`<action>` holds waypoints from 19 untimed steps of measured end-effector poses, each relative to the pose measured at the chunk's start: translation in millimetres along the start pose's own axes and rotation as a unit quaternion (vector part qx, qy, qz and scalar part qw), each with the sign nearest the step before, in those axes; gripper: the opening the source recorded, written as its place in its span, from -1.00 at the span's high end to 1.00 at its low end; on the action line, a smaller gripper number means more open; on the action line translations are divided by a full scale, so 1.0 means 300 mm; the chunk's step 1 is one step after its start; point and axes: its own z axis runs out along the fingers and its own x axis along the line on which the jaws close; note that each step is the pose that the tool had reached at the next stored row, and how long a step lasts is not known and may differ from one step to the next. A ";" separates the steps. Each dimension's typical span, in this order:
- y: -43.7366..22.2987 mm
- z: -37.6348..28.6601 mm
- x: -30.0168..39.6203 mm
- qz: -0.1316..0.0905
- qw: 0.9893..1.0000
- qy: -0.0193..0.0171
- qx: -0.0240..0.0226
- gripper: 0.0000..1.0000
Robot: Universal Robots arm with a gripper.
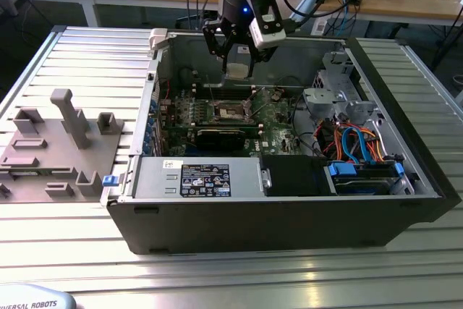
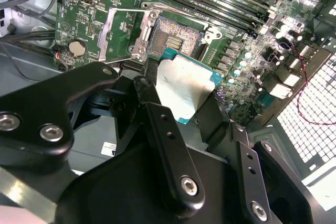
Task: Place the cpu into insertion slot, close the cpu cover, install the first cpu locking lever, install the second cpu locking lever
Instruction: 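Place the cpu into insertion slot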
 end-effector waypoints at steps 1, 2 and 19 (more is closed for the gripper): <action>0.000 0.000 0.000 0.000 1.000 0.000 0.000 -0.08; 0.000 0.000 0.000 0.001 1.000 0.000 0.000 -0.08; 0.000 0.000 0.000 0.007 1.000 -0.001 0.000 -0.08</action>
